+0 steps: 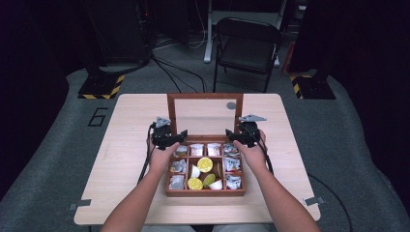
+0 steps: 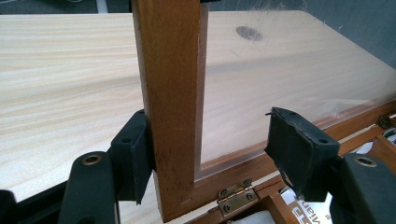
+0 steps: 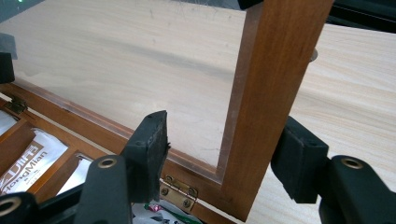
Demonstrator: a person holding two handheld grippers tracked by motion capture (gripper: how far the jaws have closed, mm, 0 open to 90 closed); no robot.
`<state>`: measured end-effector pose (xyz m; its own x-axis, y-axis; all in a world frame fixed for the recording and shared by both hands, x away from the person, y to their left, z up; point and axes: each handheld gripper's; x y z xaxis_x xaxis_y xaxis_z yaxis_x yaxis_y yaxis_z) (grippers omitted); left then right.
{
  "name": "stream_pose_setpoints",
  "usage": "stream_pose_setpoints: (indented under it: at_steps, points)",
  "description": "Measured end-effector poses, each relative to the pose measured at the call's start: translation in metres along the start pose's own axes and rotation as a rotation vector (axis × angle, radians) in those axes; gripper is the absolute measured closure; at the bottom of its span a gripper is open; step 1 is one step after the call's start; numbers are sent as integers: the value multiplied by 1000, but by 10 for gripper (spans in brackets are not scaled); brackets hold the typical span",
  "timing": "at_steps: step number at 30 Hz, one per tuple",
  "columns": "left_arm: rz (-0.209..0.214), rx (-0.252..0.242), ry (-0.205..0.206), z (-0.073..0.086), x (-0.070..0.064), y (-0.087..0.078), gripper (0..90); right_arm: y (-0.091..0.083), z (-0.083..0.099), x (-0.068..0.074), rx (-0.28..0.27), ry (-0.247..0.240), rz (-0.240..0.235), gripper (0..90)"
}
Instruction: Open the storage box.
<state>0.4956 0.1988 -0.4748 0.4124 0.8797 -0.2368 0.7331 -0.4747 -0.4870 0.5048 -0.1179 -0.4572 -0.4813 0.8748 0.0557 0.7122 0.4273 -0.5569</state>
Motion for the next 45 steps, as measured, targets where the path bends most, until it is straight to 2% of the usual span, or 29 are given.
stream_pose_setpoints:
  at_steps: [8,15,18,21,26,32,42,45]
  points:
    - [3,-12,-13,0,1,2,352,2,1,-1,-3,5,-6,398]
    - [6,5,-21,-1,3,7,345,5,1,-3,12,22,-4,391]
    - [0,14,-9,-1,3,9,334,7,1,-4,20,27,-3,382]
    - [7,24,-22,-2,5,11,335,9,0,-4,30,44,-9,380]
    - [22,41,-31,-3,8,13,334,12,-2,-7,47,45,-15,374]
    - [36,49,-48,-3,12,15,336,16,-3,-10,52,84,-37,369]
    - [44,61,-65,-3,16,16,333,21,-7,-12,88,79,-48,364]
    - [50,61,-74,-3,18,17,331,23,-6,-13,86,101,-50,361]
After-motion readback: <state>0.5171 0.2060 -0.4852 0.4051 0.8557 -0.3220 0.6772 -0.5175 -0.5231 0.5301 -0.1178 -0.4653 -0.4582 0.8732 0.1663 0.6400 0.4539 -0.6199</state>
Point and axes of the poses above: each handheld gripper's, and its own axes: y roughly forward along the jaws, z roughly out of its underside, x roughly to its left, and after that the axes turned 2 degrees about -y, right-handed
